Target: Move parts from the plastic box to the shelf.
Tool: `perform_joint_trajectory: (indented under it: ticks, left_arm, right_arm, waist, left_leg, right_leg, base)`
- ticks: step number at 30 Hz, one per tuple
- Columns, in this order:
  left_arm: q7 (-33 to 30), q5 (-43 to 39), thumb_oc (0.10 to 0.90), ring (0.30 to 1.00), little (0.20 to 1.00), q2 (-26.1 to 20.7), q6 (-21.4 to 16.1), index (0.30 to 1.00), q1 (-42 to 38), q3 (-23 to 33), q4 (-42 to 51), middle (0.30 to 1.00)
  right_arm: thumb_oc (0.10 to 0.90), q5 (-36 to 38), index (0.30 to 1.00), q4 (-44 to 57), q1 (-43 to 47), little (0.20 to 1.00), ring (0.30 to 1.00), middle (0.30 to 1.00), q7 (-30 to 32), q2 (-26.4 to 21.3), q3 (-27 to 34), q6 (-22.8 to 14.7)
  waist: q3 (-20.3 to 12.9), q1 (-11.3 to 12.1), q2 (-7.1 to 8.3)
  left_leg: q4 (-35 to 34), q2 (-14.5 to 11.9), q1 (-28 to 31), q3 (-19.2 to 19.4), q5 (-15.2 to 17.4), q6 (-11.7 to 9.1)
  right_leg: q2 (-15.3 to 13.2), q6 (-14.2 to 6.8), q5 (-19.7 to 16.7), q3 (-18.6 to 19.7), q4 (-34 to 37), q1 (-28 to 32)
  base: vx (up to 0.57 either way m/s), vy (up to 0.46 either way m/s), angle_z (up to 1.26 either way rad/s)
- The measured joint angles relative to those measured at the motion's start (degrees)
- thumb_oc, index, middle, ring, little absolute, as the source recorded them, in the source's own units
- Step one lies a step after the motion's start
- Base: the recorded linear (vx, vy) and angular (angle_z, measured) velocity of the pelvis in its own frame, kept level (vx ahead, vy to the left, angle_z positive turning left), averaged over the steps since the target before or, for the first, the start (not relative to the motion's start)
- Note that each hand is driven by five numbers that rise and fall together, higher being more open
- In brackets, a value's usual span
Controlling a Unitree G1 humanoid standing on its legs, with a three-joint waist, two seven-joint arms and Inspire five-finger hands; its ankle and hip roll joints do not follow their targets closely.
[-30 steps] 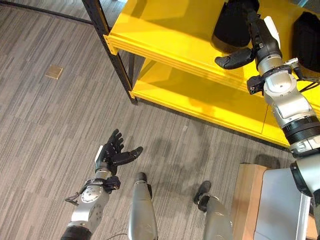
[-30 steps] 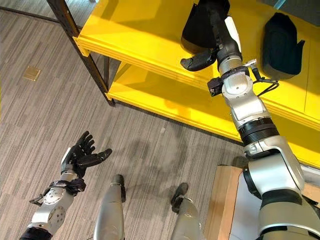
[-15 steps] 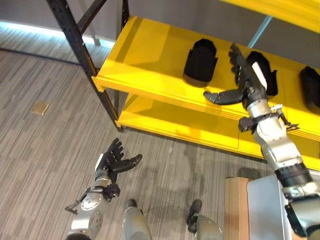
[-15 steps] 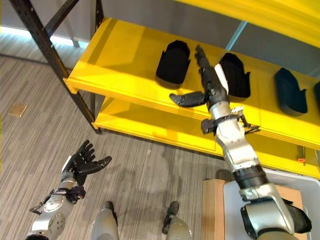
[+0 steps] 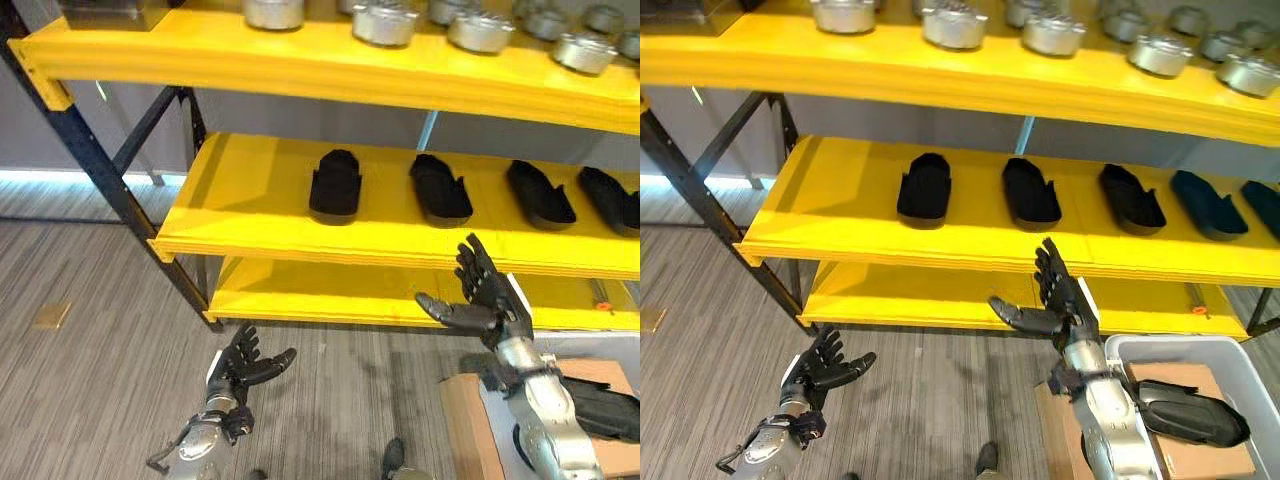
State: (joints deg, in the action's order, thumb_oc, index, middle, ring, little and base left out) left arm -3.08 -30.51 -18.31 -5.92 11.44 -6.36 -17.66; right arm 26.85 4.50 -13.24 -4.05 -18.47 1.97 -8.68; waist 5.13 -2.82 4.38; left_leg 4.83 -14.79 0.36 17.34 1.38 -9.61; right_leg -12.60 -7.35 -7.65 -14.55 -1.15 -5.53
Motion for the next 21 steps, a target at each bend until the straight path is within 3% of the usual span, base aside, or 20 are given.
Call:
perform_joint_trajectory:
  ticks: [3, 8, 12, 21]
  left_arm:
    - [0.0, 1.7, 0.9, 1.0, 1.0, 1.6, 0.0, 1.0, 0.9, -0.1, -0.5, 1.0]
    - [0.0, 3.0, 0.9, 1.0, 1.0, 2.6, -0.1, 1.0, 0.6, -0.8, -0.9, 1.0]
    - [-1.2, 3.9, 0.9, 1.0, 1.0, 3.5, -0.3, 1.0, 0.7, -1.2, -1.6, 1.0]
    - [-2.8, 4.1, 0.9, 1.0, 1.0, 3.5, -0.6, 1.0, 0.2, -2.9, -1.6, 1.0]
  right_arm:
    - [0.9, 0.9, 1.0, -0.4, -7.5, 1.0, 1.0, 1.0, -0.9, 0.5, 1.8, 0.0]
    - [0.9, 2.7, 1.0, -1.0, -10.4, 1.0, 1.0, 1.0, -1.8, 2.2, 2.4, 0.1]
    - [0.9, 5.4, 1.0, -1.1, -13.3, 1.0, 1.0, 1.0, -2.2, 6.4, 1.4, -0.1]
    - [0.9, 7.7, 1.0, -5.5, -12.6, 1.0, 1.0, 1.0, -0.4, 7.7, 0.9, -1.7]
  waist:
    - [-1.2, -3.1, -0.6]
    - [-3.2, -5.6, -1.68]
    - [-3.9, -6.9, -1.99]
    - [-4.1, -8.0, -2.3]
  left_leg:
    - [-3.1, -0.1, 2.0, 1.7, -1.6, -0.1]
    - [-5.4, 0.0, 4.4, 4.4, -2.4, -0.2]
    - [-6.8, 0.0, 6.8, 7.5, -2.8, -0.4]
    - [-7.0, 0.2, 6.9, 8.9, -2.8, -0.4]
  right_leg:
    - [0.8, 0.2, -0.5, 1.1, 1.3, 0.1]
    - [2.0, -0.1, -1.1, 3.1, 2.6, -0.1]
    - [2.6, 0.1, -1.6, 5.7, 2.9, -0.4]
    - [2.6, -0.1, -2.6, 6.7, 3.5, -0.9]
  base:
    - [0.03, 0.028, -0.26]
    - [0.0, 0.021, -0.27]
    - [0.0, 0.03, -0.33]
    - [-0.01, 0.03, -0.09]
